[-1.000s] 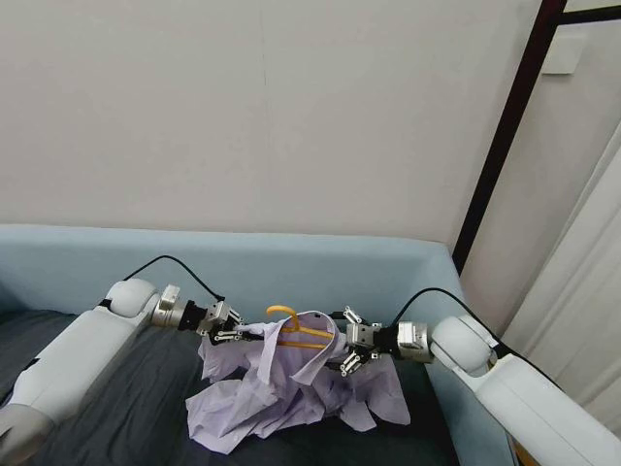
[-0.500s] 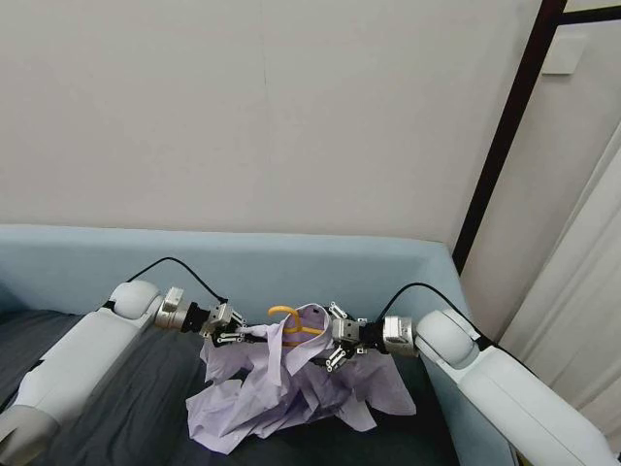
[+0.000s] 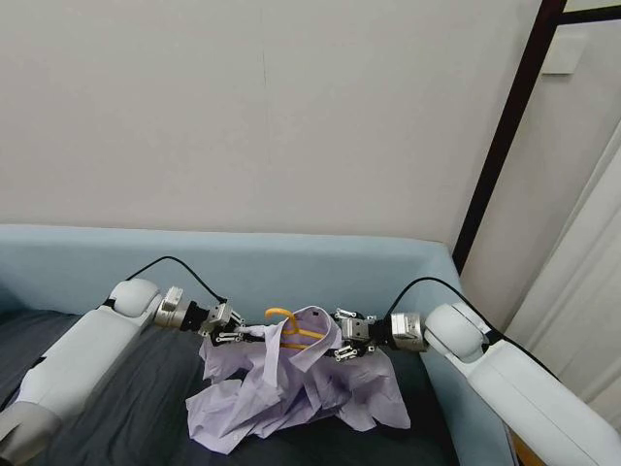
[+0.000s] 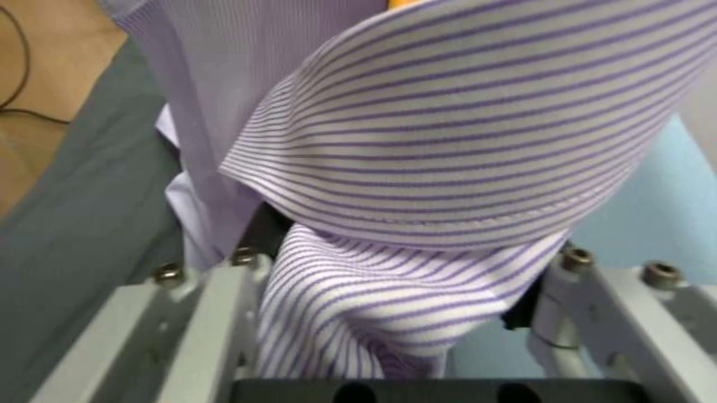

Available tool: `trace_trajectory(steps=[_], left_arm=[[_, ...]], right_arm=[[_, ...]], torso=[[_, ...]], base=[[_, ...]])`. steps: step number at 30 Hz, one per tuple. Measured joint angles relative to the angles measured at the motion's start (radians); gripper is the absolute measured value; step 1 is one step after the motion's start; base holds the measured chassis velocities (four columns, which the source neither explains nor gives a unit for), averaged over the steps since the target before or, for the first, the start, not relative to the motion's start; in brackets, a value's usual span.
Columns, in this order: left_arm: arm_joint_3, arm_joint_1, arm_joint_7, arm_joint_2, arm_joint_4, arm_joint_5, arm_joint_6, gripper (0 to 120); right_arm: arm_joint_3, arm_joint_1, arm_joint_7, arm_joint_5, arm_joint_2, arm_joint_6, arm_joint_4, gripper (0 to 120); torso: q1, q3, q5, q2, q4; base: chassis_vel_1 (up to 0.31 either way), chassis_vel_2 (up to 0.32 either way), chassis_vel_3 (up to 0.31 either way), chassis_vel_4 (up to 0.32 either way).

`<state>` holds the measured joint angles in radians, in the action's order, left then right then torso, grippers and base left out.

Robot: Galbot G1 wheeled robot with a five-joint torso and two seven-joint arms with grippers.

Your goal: Pick up the clothes from the sofa and hang them on the clothes hanger.

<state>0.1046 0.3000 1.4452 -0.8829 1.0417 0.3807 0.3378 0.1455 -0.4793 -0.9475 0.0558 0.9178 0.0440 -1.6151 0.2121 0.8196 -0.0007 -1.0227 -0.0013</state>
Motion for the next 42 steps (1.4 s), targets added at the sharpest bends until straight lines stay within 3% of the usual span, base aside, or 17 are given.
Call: trace_trajectory(steps=[9,12,13,15,17,24,27,35,37,38,42], left_arm=[[0.001,-0.004,-0.010,-0.019,-0.016,-0.009,0.024,1],[0.002,-0.003,-0.023,-0.018,-0.020,0.001,0.034,5],[0.004,-0.002,-0.049,-0.016,-0.028,0.009,0.061,15],[0.004,-0.002,-0.058,-0.015,-0.031,0.011,0.072,16],[0.009,-0.010,-0.128,-0.001,-0.052,0.071,0.145,26],[0.010,-0.031,-0.149,0.042,-0.033,0.229,0.171,49],[-0.006,-0.024,-0.150,0.109,0.051,0.370,0.160,66],[-0.099,0.103,-0.188,0.237,0.235,0.575,0.108,90],[-0.158,0.180,-0.247,0.271,0.313,0.647,0.108,98],[-0.158,0.180,-0.247,0.271,0.313,0.647,0.108,98],[-0.223,0.293,-0.461,0.294,0.467,0.775,0.124,100]], right_arm=[[0.003,0.009,-0.026,0.007,0.004,0.013,0.005,8],[0.001,0.006,-0.024,0.009,0.002,0.023,0.005,4],[-0.004,0.004,-0.022,0.013,-0.003,0.036,0.004,3],[-0.006,0.003,-0.021,0.016,-0.006,0.040,0.004,3],[-0.013,0.005,-0.012,0.061,-0.036,0.082,-0.006,3],[0.000,0.030,-0.004,0.195,-0.117,0.166,-0.038,2],[0.028,0.060,0.038,0.355,-0.193,0.241,-0.071,2],[0.057,0.141,0.113,0.553,-0.301,0.322,-0.119,2],[0.077,0.184,0.202,0.606,-0.348,0.360,-0.162,2],[0.077,0.184,0.202,0.606,-0.348,0.360,-0.162,2],[0.073,0.218,0.386,0.760,-0.441,0.416,-0.272,2]], torso=[[0.000,0.000,0.0000,0.000,0.0000],[0.000,0.000,0.0000,0.000,0.0001],[0.000,0.000,0.0000,0.000,0.0001],[0.000,0.000,0.0000,0.000,0.0001],[0.000,0.000,-0.0002,0.000,0.0000],[0.000,0.000,0.0000,0.000,0.0000],[0.000,0.000,0.0001,0.000,-0.0004],[0.000,0.000,-0.0001,0.000,0.0004],[0.000,0.000,0.0000,0.000,0.0004],[0.000,0.000,0.0000,0.000,0.0004],[0.000,0.000,0.0004,0.000,0.0001]], base=[[0.000,0.000,0.000,0.000],[0.000,0.000,0.000,0.000],[0.000,0.000,0.000,0.000],[0.000,0.000,0.000,0.000],[0.000,0.000,0.000,0.000],[0.000,0.000,0.000,0.000],[0.000,0.000,0.000,0.000],[0.000,0.000,0.000,0.000],[0.000,0.000,0.000,0.000],[0.000,0.000,0.000,0.000],[0.000,0.000,0.000,0.000]])
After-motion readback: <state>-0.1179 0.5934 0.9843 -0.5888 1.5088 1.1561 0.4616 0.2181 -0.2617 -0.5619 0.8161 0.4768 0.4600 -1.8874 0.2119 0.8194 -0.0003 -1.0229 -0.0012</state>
